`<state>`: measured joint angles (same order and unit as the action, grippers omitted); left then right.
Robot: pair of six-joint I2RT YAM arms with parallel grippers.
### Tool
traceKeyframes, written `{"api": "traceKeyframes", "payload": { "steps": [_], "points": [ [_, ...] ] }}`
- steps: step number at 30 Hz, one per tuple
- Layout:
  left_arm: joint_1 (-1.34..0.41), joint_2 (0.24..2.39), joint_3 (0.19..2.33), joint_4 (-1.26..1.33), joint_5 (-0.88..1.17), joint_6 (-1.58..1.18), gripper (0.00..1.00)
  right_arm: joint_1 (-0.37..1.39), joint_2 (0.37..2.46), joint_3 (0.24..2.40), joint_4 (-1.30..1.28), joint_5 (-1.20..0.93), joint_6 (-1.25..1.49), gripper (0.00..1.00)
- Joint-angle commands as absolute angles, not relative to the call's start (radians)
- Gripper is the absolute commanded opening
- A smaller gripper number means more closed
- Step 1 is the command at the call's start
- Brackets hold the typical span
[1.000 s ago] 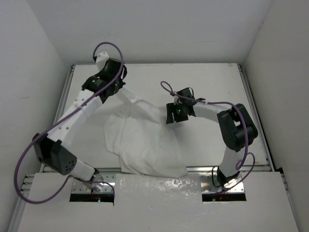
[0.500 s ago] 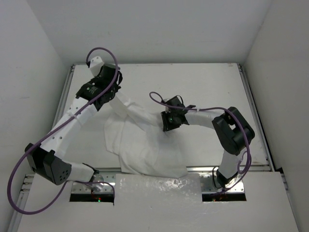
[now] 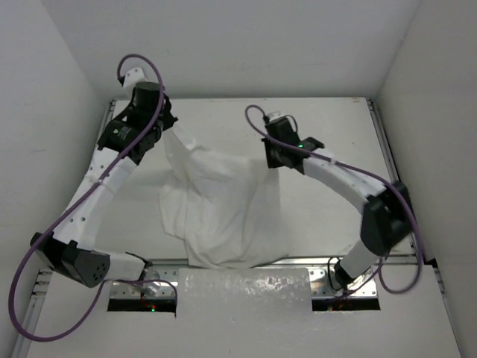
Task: Fold and stack the t-shirts
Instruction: Flatten out the tshirt
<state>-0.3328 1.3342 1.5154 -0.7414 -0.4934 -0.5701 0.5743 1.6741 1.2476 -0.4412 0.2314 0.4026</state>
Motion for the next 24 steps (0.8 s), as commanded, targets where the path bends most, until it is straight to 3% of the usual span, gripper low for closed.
{"api": "traceKeyframes", "payload": {
  "steps": [1,9,16,20,24],
  "points": [
    [-0.330,1.214,1.711,-0.676,-0.396,-0.459,0.00,0.554,1.384,1.260,-0.479,0.388,0.367,0.00],
    [-0.330,0.878,1.603,-0.552,-0.112,-0.416,0.00,0.563,0.857,1.072,-0.508,0.305,0.383,0.00],
    [-0.330,0.746,1.597,-0.502,-0.017,-0.428,0.00,0.563,0.614,1.008,-0.554,0.314,0.391,0.00],
    [-0.330,0.745,1.603,-0.486,-0.049,-0.436,0.00,0.563,0.600,0.997,-0.555,0.337,0.368,0.00],
    [-0.330,0.956,1.687,-0.554,-0.172,-0.489,0.00,0.561,0.751,1.060,-0.511,0.428,0.327,0.00]
  ]
}}
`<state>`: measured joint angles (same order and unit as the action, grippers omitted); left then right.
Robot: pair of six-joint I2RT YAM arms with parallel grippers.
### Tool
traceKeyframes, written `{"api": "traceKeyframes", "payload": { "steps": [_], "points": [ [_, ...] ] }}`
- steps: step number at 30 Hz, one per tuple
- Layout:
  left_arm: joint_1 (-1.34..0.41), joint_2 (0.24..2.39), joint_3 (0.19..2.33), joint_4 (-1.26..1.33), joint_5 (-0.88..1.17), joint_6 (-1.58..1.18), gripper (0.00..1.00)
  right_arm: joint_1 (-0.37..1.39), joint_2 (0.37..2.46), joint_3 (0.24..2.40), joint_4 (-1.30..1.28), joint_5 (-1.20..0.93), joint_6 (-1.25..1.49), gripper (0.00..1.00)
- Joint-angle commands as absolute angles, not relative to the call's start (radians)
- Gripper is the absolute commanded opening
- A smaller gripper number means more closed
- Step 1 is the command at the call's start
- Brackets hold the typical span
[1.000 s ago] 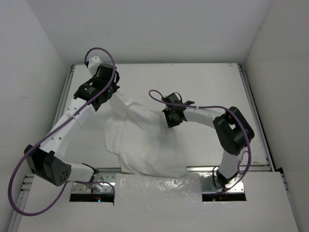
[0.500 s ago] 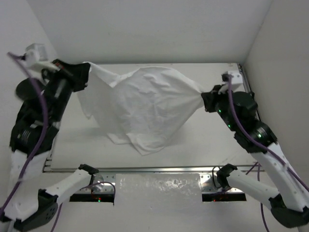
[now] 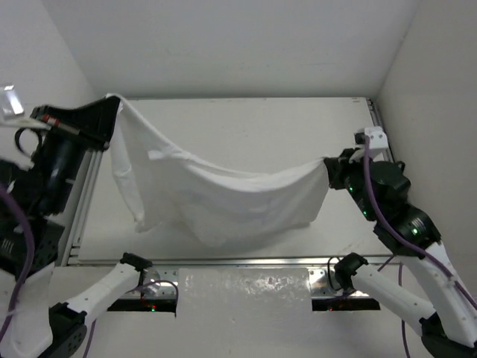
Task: Fold and stack the t-shirts
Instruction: Flatten out the tshirt
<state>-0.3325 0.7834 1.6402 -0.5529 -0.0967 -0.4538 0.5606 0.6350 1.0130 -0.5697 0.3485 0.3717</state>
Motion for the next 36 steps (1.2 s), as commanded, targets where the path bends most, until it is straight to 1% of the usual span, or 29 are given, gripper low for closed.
{"api": "traceKeyframes", "payload": {
  "steps": [1,3,4,5,6,7,8,10,11,13,14,15,16,17,18,19,20,21,23,25,26,27,28,29,32,33,34,35,36],
  "points": [
    [-0.330,1.000,1.709,-0.563,-0.189,-0.497,0.00,0.557,0.791,1.077,-0.491,0.454,0.312,0.00],
    [-0.330,1.141,1.756,-0.569,-0.241,-0.505,0.00,0.526,0.931,1.129,-0.450,0.480,0.269,0.00],
    [-0.330,1.191,1.817,-0.578,-0.271,-0.505,0.00,0.493,0.980,1.185,-0.436,0.419,0.265,0.00],
    [-0.330,1.303,1.857,-0.586,-0.302,-0.505,0.00,0.388,1.080,1.212,-0.425,0.357,0.294,0.00],
    [-0.328,1.363,1.896,-0.580,-0.322,-0.476,0.00,0.343,1.130,1.256,-0.413,0.251,0.305,0.00],
    [-0.328,1.417,1.963,-0.568,-0.327,-0.457,0.00,0.292,1.181,1.281,-0.397,0.232,0.311,0.00],
    [-0.327,1.522,1.986,-0.536,-0.343,-0.424,0.00,0.284,1.283,1.301,-0.367,0.230,0.292,0.00],
    [-0.315,1.627,2.054,-0.522,-0.348,-0.407,0.00,0.262,1.383,1.353,-0.318,0.194,0.279,0.00],
    [-0.307,1.722,2.072,-0.515,-0.348,-0.402,0.00,0.255,1.429,1.364,-0.293,0.178,0.272,0.00],
    [-0.287,1.807,2.095,-0.462,-0.348,-0.385,0.00,0.229,1.560,1.399,-0.252,0.150,0.261,0.00],
    [-0.278,1.894,2.120,-0.436,-0.339,-0.379,0.00,0.218,1.604,1.414,-0.215,0.125,0.258,0.00],
    [-0.261,1.948,2.149,-0.396,-0.330,-0.377,0.00,0.207,1.703,1.467,-0.209,0.108,0.255,0.00],
    [-0.250,2.056,2.234,-0.365,-0.293,-0.376,0.00,0.190,1.756,1.500,-0.186,0.083,0.246,0.00],
    [-0.239,2.107,2.281,-0.345,-0.281,-0.373,0.00,0.184,1.807,1.529,-0.175,0.078,0.239,0.00],
    [-0.227,2.162,2.327,-0.328,-0.272,-0.373,0.00,0.183,1.859,1.605,-0.167,0.075,0.229,0.00],
    [-0.221,2.208,2.371,-0.309,-0.258,-0.373,0.00,0.181,1.964,1.659,-0.182,0.078,0.210,0.00],
    [-0.213,2.283,2.447,-0.272,-0.220,-0.371,0.00,0.181,2.012,1.713,-0.202,0.095,0.204,0.00],
    [-0.206,2.308,2.469,-0.253,-0.219,-0.367,0.00,0.179,2.057,1.814,-0.218,0.094,0.196,0.00],
    [-0.201,2.322,2.470,-0.154,-0.215,-0.354,0.05,0.179,2.153,1.903,-0.254,0.103,0.177,0.00],
    [-0.201,2.312,2.435,-0.114,-0.238,-0.325,0.16,0.173,2.238,2.044,-0.314,0.107,0.173,0.00],
    [-0.201,2.312,2.428,-0.106,-0.268,-0.315,0.29,0.170,2.264,2.089,-0.339,0.101,0.179,0.07],
    [-0.201,2.307,2.412,-0.112,-0.293,-0.314,0.65,0.166,2.284,2.162,-0.386,0.065,0.192,0.76],
    [-0.202,2.300,2.399,-0.138,-0.352,-0.319,0.91,0.164,2.310,2.184,-0.405,0.080,0.202,0.99],
    [-0.201,2.298,2.396,-0.171,-0.388,-0.334,1.00,0.166,2.310,2.192,-0.425,0.100,0.222,0.99],
    [-0.201,2.252,2.405,-0.372,-0.478,-0.373,1.00,0.166,2.241,2.094,-0.460,0.120,0.274,0.99],
    [-0.201,2.185,2.383,-0.449,-0.506,-0.412,1.00,0.167,2.205,2.050,-0.468,0.129,0.302,0.99],
    [-0.201,2.131,2.340,-0.601,-0.537,-0.495,1.00,0.167,2.109,1.992,-0.474,0.135,0.319,0.99],
    [-0.202,2.070,2.269,-0.659,-0.538,-0.536,1.00,0.167,2.048,1.844,-0.472,0.141,0.340,0.99],
    [-0.204,1.917,2.172,-0.705,-0.548,-0.598,1.00,0.166,1.983,1.759,-0.453,0.156,0.379,0.99]
  ]
}}
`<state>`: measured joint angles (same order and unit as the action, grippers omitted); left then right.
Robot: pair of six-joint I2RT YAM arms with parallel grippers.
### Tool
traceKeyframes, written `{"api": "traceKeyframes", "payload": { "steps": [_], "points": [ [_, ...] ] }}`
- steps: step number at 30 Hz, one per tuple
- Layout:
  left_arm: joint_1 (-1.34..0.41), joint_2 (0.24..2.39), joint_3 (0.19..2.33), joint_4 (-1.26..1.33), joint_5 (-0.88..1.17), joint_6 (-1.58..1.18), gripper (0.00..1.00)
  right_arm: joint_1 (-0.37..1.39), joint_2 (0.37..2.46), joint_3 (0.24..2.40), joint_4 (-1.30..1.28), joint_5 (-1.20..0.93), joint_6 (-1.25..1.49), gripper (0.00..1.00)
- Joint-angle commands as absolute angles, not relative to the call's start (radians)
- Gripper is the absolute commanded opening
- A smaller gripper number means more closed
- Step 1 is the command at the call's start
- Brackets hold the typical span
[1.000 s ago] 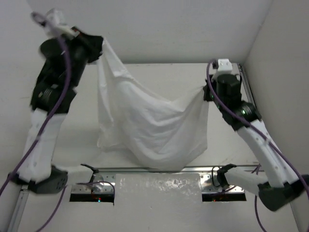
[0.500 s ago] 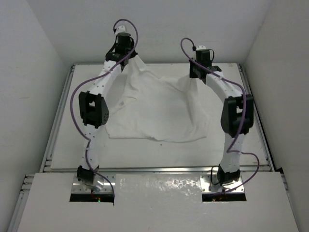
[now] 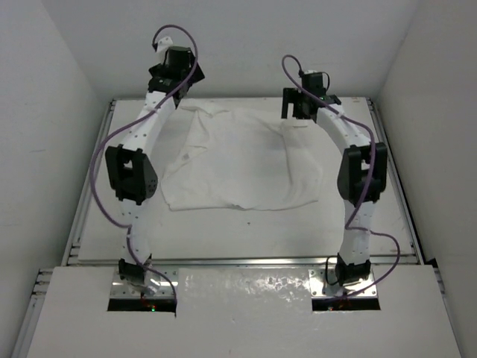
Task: Fold and stack the t-shirts
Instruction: Flatten out the tshirt
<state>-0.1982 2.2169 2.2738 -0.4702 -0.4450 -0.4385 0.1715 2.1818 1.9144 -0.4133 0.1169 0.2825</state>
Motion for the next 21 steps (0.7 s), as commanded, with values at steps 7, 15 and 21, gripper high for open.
{"api": "traceKeyframes", "payload": {
  "steps": [7,15,21],
  "points": [
    [-0.432,1.104,0.974,-0.608,-0.502,-0.994,1.00,0.164,1.473,1.051,-0.440,0.063,0.492,0.99],
    [-0.446,1.000,0.562,-0.629,-0.290,-0.982,1.00,0.129,1.393,0.870,-0.407,0.084,0.474,0.99],
    [-0.449,1.047,0.518,-0.615,-0.380,-1.002,1.00,0.127,1.443,0.845,-0.365,0.040,0.471,0.96]
  ]
}}
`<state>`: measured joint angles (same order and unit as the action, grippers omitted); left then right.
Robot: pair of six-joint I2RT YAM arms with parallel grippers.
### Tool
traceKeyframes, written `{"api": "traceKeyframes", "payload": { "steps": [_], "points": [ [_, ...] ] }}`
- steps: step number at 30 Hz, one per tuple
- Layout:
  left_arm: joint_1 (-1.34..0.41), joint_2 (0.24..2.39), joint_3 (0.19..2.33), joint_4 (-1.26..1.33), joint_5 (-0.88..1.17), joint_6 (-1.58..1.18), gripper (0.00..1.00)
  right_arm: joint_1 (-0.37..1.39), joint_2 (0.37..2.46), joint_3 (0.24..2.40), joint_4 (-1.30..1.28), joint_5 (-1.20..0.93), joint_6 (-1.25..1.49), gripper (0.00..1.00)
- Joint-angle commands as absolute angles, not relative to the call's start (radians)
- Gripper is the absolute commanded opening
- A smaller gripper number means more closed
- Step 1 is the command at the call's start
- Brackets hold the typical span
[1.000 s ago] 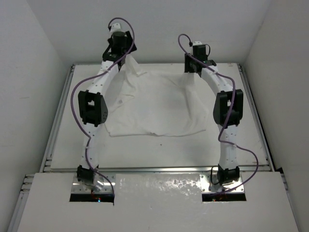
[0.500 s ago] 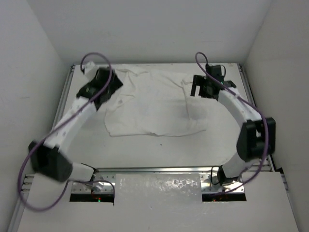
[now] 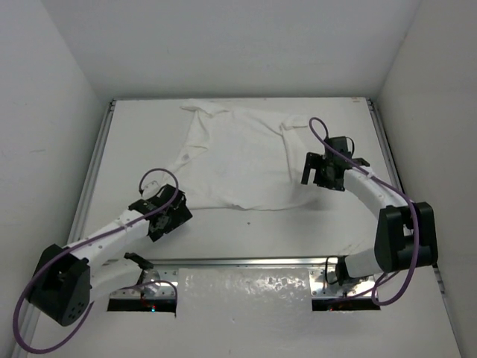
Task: Fold and stack the t-shirts
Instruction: Flatten out the tshirt
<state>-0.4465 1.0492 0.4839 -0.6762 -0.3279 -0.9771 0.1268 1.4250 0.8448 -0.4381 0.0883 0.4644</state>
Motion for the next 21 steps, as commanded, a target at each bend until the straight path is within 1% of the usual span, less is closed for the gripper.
{"api": "traceKeyframes", "payload": {
  "steps": [1,4,9,10,13,18,19,20,21],
  "points": [
    [-0.449,1.066,0.518,-0.615,-0.393,-1.006,1.00,0.127,1.448,0.841,-0.359,0.034,0.475,0.96],
    [-0.449,1.150,0.532,-0.583,-0.437,-1.031,1.00,0.127,1.453,0.807,-0.318,0.017,0.480,0.96],
    [-0.448,1.241,0.546,-0.450,-0.486,-1.000,0.92,0.127,1.434,0.765,-0.281,0.003,0.485,0.96],
    [-0.448,1.253,0.552,-0.445,-0.515,-0.994,0.92,0.126,1.434,0.759,-0.282,0.003,0.485,0.96],
    [-0.446,1.302,0.600,-0.425,-0.551,-0.980,0.86,0.126,1.427,0.739,-0.278,0.003,0.488,0.96],
    [-0.443,1.391,0.633,-0.356,-0.557,-0.944,0.86,0.126,1.379,0.689,-0.259,-0.021,0.505,0.96],
    [-0.443,1.422,0.643,-0.345,-0.551,-0.936,0.74,0.127,1.367,0.686,-0.261,-0.018,0.503,0.96],
    [-0.445,1.434,0.646,-0.345,-0.539,-0.934,0.67,0.127,1.367,0.684,-0.265,-0.014,0.502,0.96],
    [-0.445,1.443,0.647,-0.345,-0.531,-0.933,0.57,0.127,1.358,0.687,-0.270,-0.012,0.502,0.96]
  ]
}}
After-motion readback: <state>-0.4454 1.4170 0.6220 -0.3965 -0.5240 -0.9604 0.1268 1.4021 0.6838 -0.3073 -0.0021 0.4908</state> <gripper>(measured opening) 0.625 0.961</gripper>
